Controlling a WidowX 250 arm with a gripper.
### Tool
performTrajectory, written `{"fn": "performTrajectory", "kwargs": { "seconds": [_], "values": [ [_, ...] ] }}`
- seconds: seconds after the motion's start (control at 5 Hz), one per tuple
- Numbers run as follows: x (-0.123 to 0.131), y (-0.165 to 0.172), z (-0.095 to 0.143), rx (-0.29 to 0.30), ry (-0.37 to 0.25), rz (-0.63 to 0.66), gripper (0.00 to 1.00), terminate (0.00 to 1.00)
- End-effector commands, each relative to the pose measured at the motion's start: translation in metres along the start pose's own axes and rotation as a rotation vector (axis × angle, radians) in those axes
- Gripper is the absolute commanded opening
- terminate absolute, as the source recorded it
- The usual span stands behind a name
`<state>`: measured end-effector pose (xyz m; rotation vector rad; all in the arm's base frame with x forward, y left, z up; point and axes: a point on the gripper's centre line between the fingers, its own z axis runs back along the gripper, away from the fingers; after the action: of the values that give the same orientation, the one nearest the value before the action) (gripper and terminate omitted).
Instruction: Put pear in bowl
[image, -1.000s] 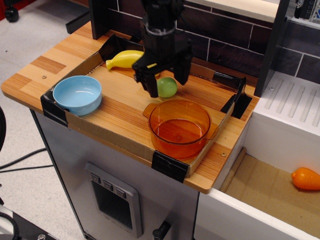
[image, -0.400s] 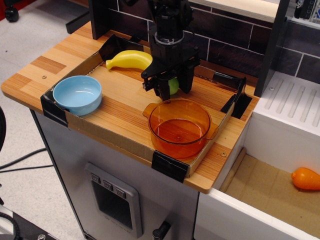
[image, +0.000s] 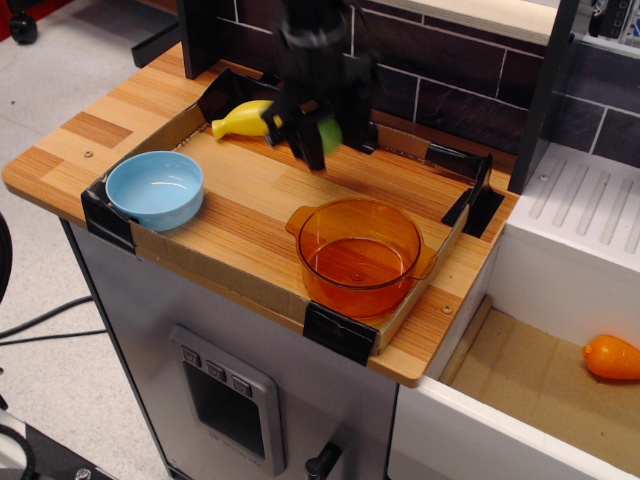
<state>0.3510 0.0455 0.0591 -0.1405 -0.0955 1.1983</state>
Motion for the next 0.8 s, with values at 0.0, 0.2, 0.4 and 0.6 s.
{"fn": "performTrajectory", "kwargs": {
  "seconds": [0.0, 0.2, 0.4, 0.6],
  "values": [
    [0.013, 0.027, 0.064, -0.080, -0.004, 0.004, 0.00, 0.00],
    [0.020, 0.062, 0.064, -0.026, 0.002, -0.015, 0.00, 0.00],
    [0.024, 0.096, 0.058, -0.017, -0.011, -0.091, 0.00, 0.00],
    [0.030, 0.118, 0.046, 0.014, -0.003, -0.110, 0.00, 0.00]
  ]
}}
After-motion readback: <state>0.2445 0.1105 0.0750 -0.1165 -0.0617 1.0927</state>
